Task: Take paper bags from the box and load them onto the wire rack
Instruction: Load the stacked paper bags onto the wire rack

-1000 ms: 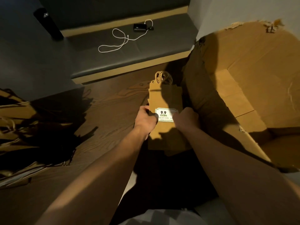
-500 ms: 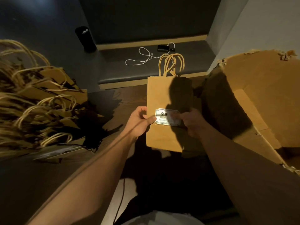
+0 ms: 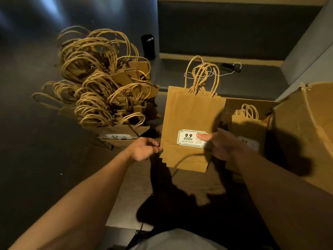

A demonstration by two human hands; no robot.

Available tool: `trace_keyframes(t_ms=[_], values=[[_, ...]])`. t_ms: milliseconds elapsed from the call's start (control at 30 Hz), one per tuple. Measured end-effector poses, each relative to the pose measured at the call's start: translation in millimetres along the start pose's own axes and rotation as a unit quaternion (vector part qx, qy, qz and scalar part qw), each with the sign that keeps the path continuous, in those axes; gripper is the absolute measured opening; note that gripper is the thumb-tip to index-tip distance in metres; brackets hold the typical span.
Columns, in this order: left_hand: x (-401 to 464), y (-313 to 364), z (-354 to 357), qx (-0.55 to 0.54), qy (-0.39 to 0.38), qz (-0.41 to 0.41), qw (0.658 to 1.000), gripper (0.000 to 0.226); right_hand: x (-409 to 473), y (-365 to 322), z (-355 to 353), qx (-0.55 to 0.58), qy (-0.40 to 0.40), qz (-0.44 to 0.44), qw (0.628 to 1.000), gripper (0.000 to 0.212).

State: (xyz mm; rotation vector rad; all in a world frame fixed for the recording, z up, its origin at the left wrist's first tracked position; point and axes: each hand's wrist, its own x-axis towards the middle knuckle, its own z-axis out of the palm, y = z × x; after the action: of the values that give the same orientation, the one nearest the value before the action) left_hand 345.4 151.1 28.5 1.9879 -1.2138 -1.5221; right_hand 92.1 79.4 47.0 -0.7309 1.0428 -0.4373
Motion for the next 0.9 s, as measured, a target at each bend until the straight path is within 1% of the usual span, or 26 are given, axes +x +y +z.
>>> trace_keyframes(t_ms=[67,167,233,333,367,433,467,500,567,600,633,700,767,800,867,900], values=[[-5,-14,-20,0.082,0.017,-0.008,0.996,0.014,-5,-2,14,-0.016,-0.060,0.006,0.998,0.056],[-15,-31,-52,0.195,0.074,-0.022,0.978,0.021,-2,-5,36,-0.064,-0.074,0.022,0.995,0.044],[-21,-38,-71,0.212,0.131,-0.036,0.968,0.023,3,-7,55,-0.065,-0.078,0.031,0.994,0.042],[-23,-43,-94,0.224,0.192,-0.042,0.955,0.027,9,-12,85,-0.087,-0.043,0.004,0.995,0.058],[-22,-45,-99,0.241,0.197,-0.040,0.949,0.028,13,-13,93,-0.099,-0.028,-0.015,0.995,0.053],[-18,-46,-106,0.275,0.186,-0.029,0.943,0.037,18,-18,109,-0.099,-0.012,-0.047,0.994,0.034],[-16,-48,-109,0.285,0.173,-0.017,0.943,0.044,20,-21,117,-0.086,0.000,-0.059,0.995,0.027],[-15,-49,-112,0.290,0.156,-0.006,0.944,0.053,24,-24,123,-0.073,0.024,-0.071,0.994,0.026],[-10,-52,-115,0.299,0.135,0.016,0.944,0.066,28,-31,132,-0.067,0.062,-0.101,0.991,0.041],[-7,-54,-117,0.308,0.134,0.019,0.942,0.066,31,-33,134,-0.074,0.074,-0.115,0.988,0.047],[-4,-55,-118,0.320,0.136,0.020,0.937,0.063,31,-35,137,-0.088,0.086,-0.128,0.984,0.042],[1,-56,-121,0.343,0.119,0.016,0.932,0.051,32,-38,137,-0.112,0.084,-0.151,0.979,0.021],[4,-55,-123,0.365,0.082,-0.003,0.927,0.038,35,-40,138,-0.113,0.064,-0.162,0.978,0.015],[5,-54,-123,0.387,0.070,-0.005,0.919,0.035,36,-41,140,-0.126,0.068,-0.167,0.976,0.013],[9,-54,-124,0.438,0.078,0.017,0.895,0.034,42,-43,144,-0.140,0.083,-0.162,0.973,0.010],[10,-54,-124,0.458,0.092,0.033,0.883,0.036,43,-44,146,-0.129,0.081,-0.155,0.976,0.012]])
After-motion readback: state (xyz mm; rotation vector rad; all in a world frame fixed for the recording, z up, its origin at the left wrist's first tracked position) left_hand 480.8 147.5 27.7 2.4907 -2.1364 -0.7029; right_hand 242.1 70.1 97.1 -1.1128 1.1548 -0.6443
